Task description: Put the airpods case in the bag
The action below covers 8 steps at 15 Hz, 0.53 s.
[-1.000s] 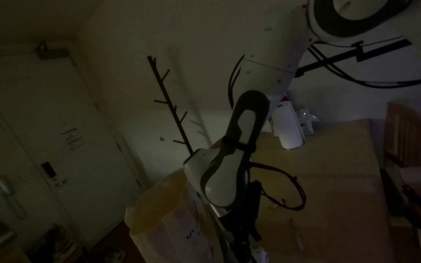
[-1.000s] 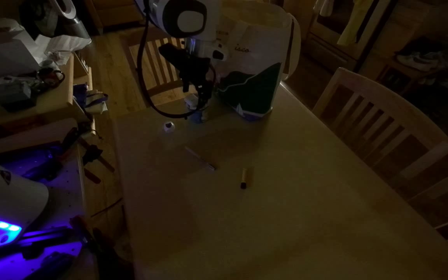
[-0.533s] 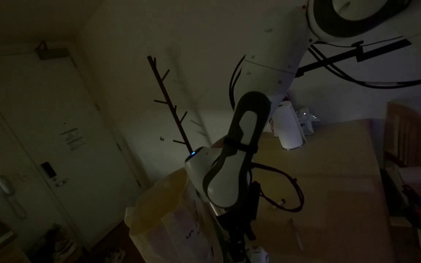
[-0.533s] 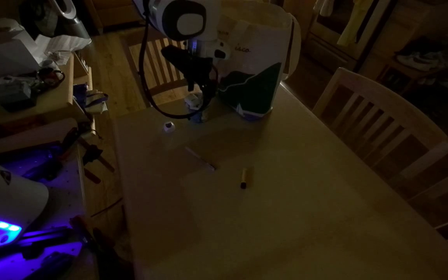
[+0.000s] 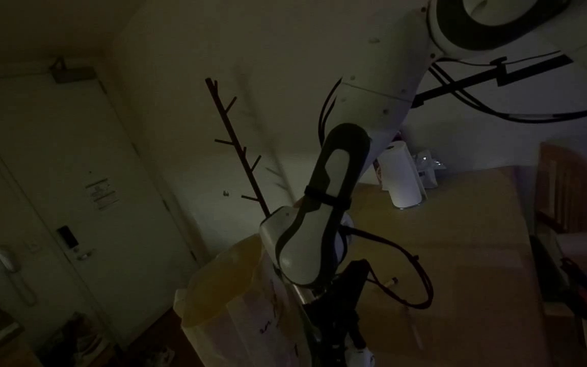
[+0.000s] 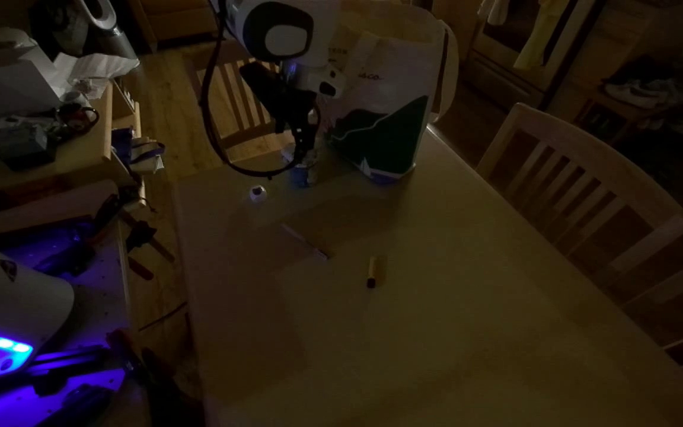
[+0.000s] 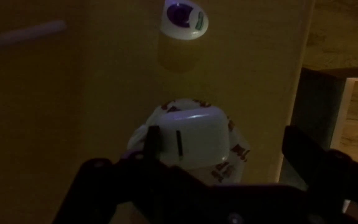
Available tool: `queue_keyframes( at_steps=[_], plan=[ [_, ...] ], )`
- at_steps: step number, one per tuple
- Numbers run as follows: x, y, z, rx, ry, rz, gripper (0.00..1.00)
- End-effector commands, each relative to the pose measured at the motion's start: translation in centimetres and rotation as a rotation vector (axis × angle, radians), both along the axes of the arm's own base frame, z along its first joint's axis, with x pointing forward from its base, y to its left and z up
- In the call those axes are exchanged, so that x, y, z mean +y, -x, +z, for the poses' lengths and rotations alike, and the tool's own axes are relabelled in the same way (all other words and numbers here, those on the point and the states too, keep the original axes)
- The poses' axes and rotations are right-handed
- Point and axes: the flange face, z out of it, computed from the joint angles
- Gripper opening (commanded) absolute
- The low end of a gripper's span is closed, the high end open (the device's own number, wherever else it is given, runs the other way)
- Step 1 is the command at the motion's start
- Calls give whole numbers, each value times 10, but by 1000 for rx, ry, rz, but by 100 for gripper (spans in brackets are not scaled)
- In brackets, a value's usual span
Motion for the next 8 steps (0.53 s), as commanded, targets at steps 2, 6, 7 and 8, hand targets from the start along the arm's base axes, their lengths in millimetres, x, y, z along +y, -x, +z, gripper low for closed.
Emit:
queue_keyframes(
  at_steps=[2,6,7,8],
  plan=[
    [-5,9,-3,117,-36,-54,100],
    [-11,14,-8,167,-25,-59,67],
    [-12,14,-9,173,-26,-57,60],
    [-13,15,-11,176,-25,-54,53]
  ],
)
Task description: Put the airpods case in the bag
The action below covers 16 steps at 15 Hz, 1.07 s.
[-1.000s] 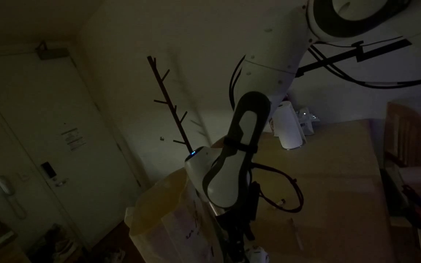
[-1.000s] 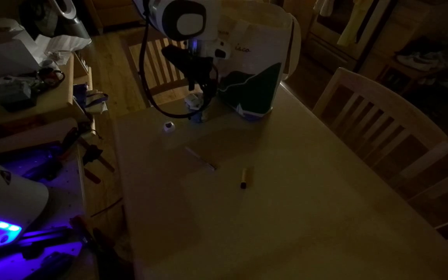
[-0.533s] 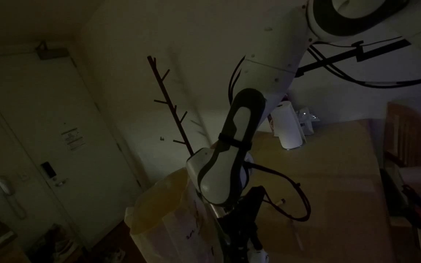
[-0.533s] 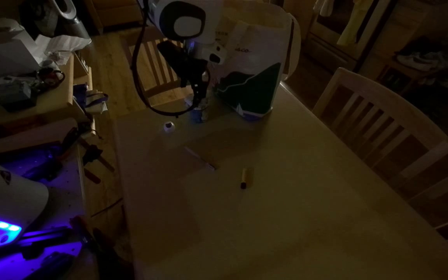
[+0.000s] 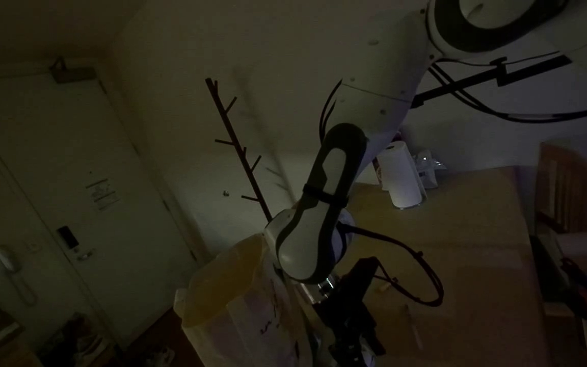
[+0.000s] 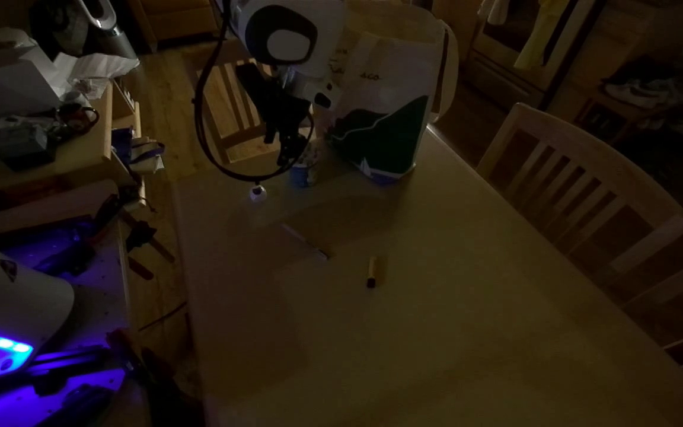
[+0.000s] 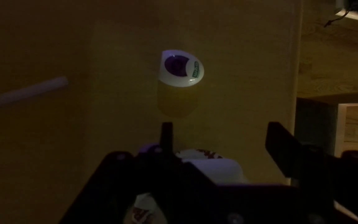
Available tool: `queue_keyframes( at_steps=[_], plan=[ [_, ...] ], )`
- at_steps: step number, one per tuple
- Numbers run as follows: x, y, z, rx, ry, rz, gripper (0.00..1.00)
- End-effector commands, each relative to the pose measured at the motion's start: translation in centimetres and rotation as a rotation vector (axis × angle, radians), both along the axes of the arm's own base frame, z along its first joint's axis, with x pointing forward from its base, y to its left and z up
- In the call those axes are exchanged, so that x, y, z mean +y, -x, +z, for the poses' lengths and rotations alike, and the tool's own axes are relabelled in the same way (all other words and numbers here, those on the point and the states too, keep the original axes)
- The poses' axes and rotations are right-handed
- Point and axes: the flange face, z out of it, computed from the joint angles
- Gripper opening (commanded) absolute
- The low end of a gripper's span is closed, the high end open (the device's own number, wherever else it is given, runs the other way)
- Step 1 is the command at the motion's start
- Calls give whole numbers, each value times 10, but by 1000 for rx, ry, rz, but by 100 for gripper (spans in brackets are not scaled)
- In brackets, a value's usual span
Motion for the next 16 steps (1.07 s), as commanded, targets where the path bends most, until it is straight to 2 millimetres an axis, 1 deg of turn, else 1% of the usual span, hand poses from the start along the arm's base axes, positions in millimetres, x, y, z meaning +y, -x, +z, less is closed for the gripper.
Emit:
queue_keyframes(
  at_steps=[1,2,3,4,5,7,8,10,16],
  plan=[
    [-3,0,-4,39,-9,-21,46],
    [-3,1,-6,43,-9,-20,41],
    [-4,1,-8,46,-11,-27,83],
    [-3,2,-9,51,-8,-21,79],
    [-3,2,-10,54,-6,-19,80],
    [-3,3,-13,54,4,-16,90],
    [-2,3,-13,44,20,-9,97],
    [0,4,-12,28,44,9,100],
    [7,2,-9,-33,96,74,100]
  ],
)
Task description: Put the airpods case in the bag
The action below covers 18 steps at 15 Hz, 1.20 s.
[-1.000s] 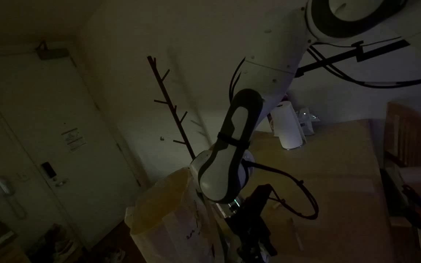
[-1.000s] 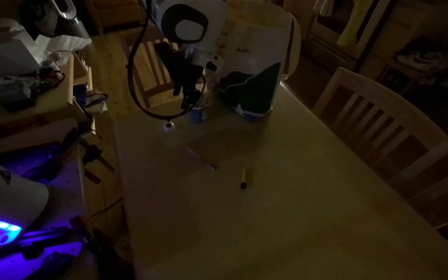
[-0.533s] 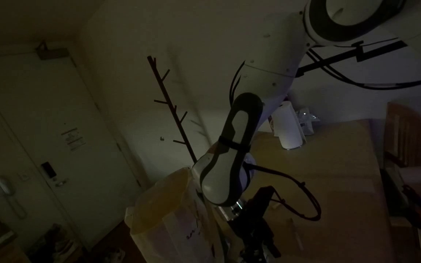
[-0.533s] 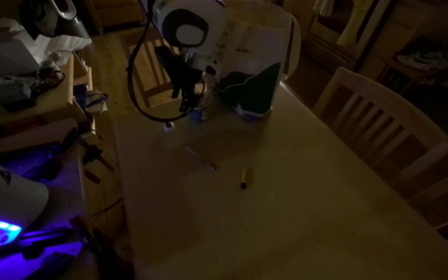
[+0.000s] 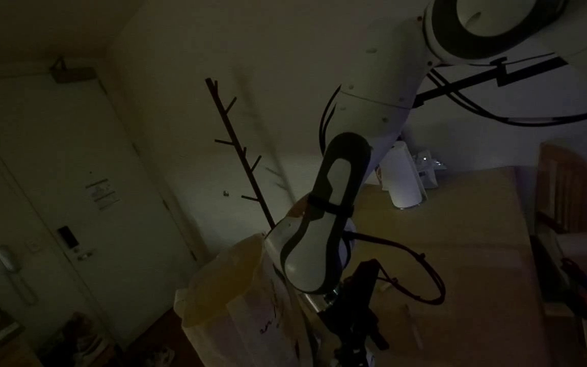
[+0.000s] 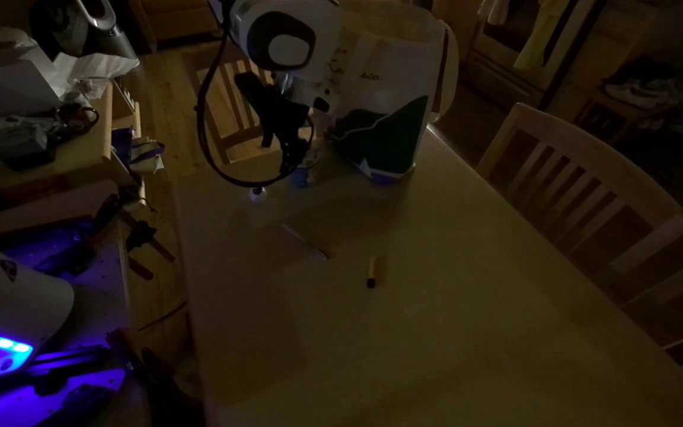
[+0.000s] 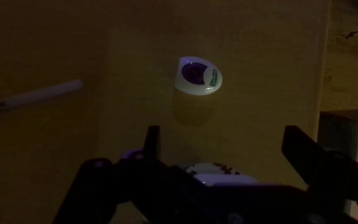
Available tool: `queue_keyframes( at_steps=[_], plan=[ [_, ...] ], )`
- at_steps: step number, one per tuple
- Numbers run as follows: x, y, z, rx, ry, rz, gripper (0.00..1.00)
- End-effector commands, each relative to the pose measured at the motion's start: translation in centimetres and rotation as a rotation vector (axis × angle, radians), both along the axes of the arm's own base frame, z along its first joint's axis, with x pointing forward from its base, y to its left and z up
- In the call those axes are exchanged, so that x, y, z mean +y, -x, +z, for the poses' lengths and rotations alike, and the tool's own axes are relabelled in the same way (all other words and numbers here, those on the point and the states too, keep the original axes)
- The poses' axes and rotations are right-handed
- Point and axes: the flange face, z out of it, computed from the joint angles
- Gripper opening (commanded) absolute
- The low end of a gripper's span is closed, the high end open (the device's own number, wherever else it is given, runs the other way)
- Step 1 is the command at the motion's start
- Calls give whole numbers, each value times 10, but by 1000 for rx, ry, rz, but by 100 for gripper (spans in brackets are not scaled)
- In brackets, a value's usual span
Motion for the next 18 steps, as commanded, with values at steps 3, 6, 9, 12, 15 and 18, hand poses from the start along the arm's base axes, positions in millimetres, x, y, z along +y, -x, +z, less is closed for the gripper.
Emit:
queue_keyframes(
  at_steps=[3,6,9,12,15,18],
  plan=[
    [8,-10,12,-127,66,79,100],
    [9,-17,17,-193,68,92,100],
    [8,-22,19,-228,50,82,100],
    [6,-25,19,-241,40,69,74],
    [5,-28,21,-246,37,69,53],
    [5,-29,23,-249,37,70,34]
  ],
)
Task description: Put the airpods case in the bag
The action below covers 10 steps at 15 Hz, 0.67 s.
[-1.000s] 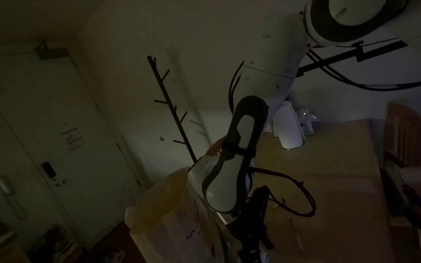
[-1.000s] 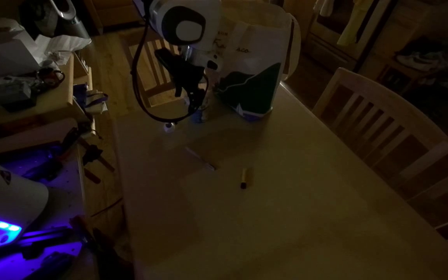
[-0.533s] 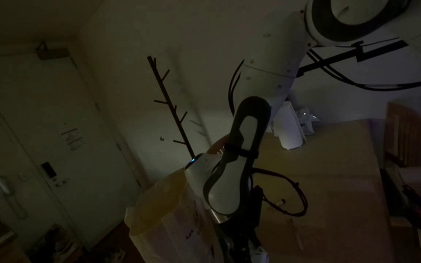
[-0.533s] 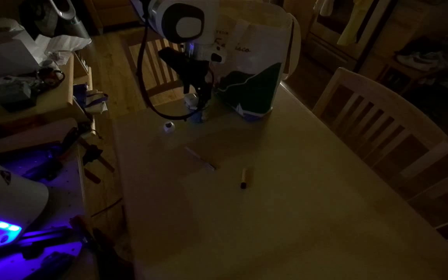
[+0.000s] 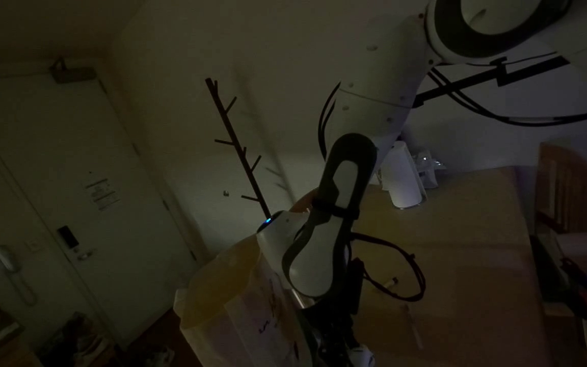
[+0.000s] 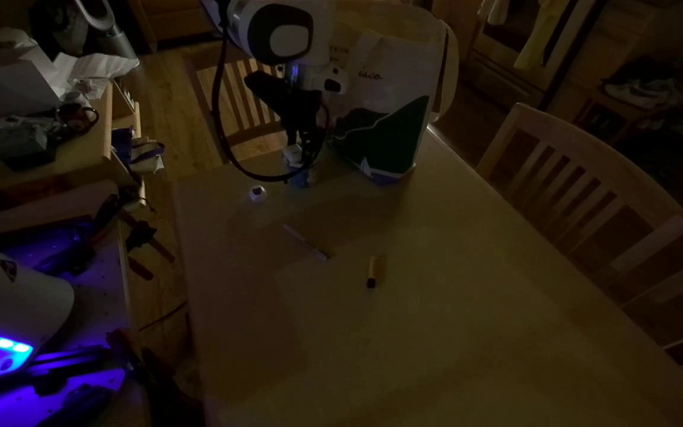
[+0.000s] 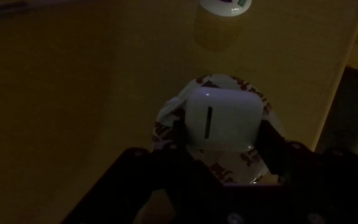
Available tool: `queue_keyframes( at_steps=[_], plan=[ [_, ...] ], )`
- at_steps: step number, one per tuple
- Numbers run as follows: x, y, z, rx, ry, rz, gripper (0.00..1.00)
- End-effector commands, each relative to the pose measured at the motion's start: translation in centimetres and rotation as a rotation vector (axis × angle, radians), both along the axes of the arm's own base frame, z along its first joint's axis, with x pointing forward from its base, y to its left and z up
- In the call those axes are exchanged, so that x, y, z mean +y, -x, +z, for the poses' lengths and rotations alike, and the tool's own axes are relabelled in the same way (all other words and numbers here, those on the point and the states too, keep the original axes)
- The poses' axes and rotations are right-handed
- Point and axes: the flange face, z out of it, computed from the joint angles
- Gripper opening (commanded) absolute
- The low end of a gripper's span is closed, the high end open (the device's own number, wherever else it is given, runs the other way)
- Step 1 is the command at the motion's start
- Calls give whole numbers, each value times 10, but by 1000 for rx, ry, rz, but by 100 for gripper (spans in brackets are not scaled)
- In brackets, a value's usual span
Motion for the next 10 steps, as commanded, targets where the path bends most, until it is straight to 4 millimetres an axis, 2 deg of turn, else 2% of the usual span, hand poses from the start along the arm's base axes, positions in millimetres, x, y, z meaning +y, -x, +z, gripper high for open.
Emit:
queue_keyframes(
  at_steps=[1,5,10],
  plan=[
    [-3,-1,9,-17,2,-12,33],
    [-13,1,32,-25,77,-65,33],
    [-27,-2,87,-17,255,-97,33]
  ],
)
